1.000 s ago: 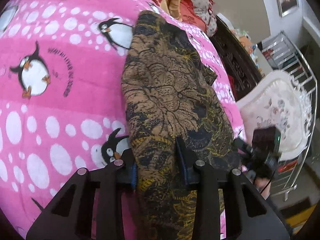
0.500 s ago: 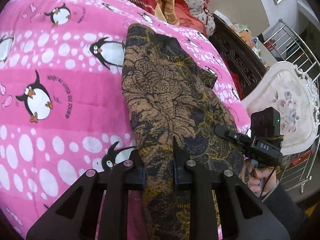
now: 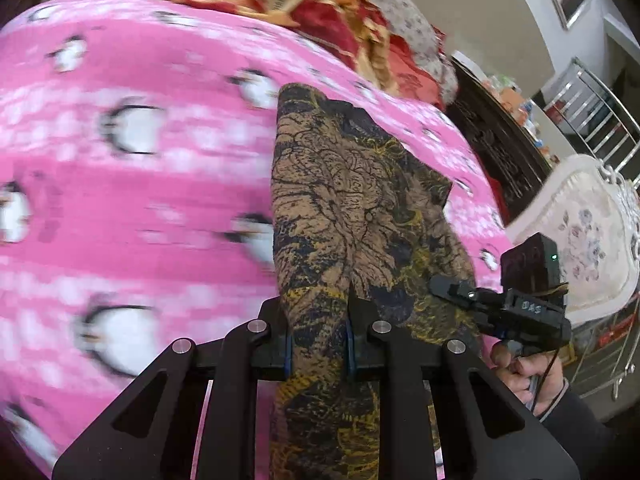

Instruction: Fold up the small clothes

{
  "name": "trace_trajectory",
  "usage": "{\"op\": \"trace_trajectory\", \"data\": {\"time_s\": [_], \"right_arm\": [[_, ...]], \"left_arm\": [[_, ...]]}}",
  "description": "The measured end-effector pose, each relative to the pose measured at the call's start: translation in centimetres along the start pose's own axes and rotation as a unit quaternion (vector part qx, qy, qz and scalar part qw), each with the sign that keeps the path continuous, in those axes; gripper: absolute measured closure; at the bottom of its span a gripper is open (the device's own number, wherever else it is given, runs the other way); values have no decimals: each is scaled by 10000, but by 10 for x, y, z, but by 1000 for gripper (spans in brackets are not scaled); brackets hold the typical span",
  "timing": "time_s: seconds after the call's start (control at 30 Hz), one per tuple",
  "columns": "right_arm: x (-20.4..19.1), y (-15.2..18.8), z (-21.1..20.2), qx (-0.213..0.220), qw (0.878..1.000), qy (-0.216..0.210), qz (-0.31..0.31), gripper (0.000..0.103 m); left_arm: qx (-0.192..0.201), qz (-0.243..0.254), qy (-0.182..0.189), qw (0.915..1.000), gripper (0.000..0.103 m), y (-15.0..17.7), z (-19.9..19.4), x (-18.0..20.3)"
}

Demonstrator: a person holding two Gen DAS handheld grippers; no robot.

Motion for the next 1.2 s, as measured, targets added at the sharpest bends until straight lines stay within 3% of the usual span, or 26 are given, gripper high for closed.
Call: {"op": "trace_trajectory", "data": {"time_s": [0.1,0.23,0.33,0.43,0.5,0.53,0.6,0.73,0.8,0.9,1.0,1.07,1.13,1.2], "right_arm": [[-9,1,43,-166,9995,-257,75,71],[-21,2,72,-198,9990,-151,-360,71],[-18,3,68,-151,9986,-201,-462,72],[-17,3,59,-200,9994,-154,-236,68],[-24,5,44,-155,9995,97,-253,67],[-32,5,36,-83,9991,241,-326,67],[-48,7,15,61,9959,636,-634,67],[-114,29,7,-8,9681,1499,-2008,67],[-148,54,22,-190,9394,2034,-2755,67],[-165,103,37,-553,9075,2285,-3481,67],[-142,133,56,-1047,8801,2758,-3720,67],[-107,139,57,-1285,8752,3036,-3541,67],[-105,139,50,-1202,8830,2850,-3531,66],[-110,131,45,-1271,8907,2835,-3318,67]], "left_arm": [[71,-247,-109,9996,86,2,-8,-41],[23,-300,-90,9995,83,12,-5,-59],[-63,-352,-180,9992,69,15,3,-56],[-178,-539,38,9984,67,13,4,-61],[-228,-556,9,9982,63,11,-3,-66],[-184,-533,-73,9984,56,11,-9,-68],[67,-419,-444,9981,53,12,-28,-72],[817,-158,-674,9943,53,19,-66,-50],[945,-15,-778,9925,53,28,-73,-34],[816,223,-763,9935,48,53,-70,-17],[411,531,-915,9935,48,81,-45,-8],[599,732,-949,9910,48,89,-44,-4],[482,608,-891,9930,48,81,-49,-4],[539,356,-561,9963,48,64,-59,-4]]}}
Point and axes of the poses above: each gripper's, at about its wrist camera, not at the fingertips, and z roughly the way its jaws point, x to its right, y to its underside, the point moved 2 cm from there along z, roughly the way its jaws point, and after that the axes turned 12 degrees about -y, right-handed, at the moved point
